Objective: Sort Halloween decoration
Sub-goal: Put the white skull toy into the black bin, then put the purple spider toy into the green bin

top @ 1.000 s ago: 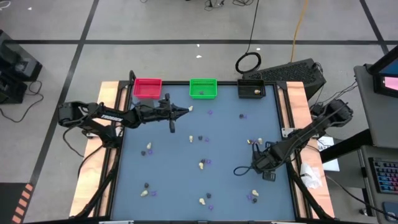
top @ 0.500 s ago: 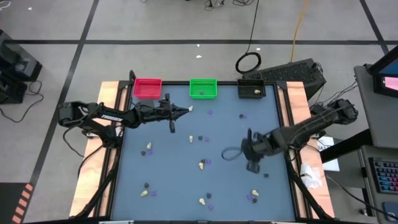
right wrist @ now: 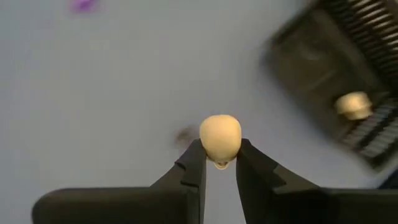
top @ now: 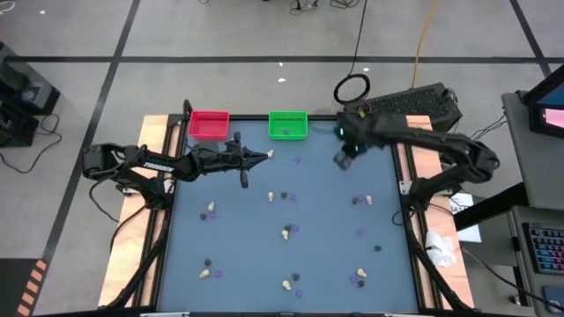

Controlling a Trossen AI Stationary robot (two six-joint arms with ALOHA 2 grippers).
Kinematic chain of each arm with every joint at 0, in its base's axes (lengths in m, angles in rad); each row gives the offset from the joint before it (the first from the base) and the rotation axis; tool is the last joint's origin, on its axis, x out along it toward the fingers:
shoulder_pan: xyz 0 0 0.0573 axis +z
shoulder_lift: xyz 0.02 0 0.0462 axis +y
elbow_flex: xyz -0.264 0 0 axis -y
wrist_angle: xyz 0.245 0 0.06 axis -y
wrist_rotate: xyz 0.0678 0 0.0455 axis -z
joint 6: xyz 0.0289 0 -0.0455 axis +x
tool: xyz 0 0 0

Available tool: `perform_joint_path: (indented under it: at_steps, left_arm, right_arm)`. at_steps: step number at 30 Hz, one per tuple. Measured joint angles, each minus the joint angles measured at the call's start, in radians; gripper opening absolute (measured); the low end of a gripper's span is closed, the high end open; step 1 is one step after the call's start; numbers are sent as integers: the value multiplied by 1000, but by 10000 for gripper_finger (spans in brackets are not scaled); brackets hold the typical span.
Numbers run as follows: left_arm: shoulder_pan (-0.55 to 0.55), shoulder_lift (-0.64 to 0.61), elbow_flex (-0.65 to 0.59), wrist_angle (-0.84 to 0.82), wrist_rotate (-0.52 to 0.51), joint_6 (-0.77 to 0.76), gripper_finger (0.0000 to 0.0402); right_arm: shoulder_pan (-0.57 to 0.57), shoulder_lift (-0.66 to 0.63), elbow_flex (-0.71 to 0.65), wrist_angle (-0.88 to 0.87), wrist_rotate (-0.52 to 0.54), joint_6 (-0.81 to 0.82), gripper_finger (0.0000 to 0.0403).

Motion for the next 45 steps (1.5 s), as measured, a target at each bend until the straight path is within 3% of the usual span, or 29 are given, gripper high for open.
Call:
perform_joint_path:
  at_steps: [7,16,23,28,33,37,41,45]
  left_arm:
    - [0,0,0,-1,0,6,12]
    - [0,0,0,-10,0,8,12]
    - [1,0,0,-57,-5,8,12]
    - [1,0,0,-115,-43,6,12]
    - [7,0,5,-157,-66,-3,12]
    - [21,0,35,-220,-68,-40,12]
    - [20,0,53,-264,-67,-46,12]
    - [20,0,71,-299,-49,-53,12]
  right_arm:
    - [-283,207,117,14,-56,-220,49]
    - [-439,353,168,27,-58,-340,51]
    - [-478,420,168,92,-57,-358,60]
    - [-479,438,168,127,-51,-363,97]
    - [-478,405,168,135,-25,-367,142]
    - [-476,350,168,135,-26,-373,157]
    - [-459,280,167,146,-28,-370,131]
    - [-431,202,127,221,-120,-358,64]
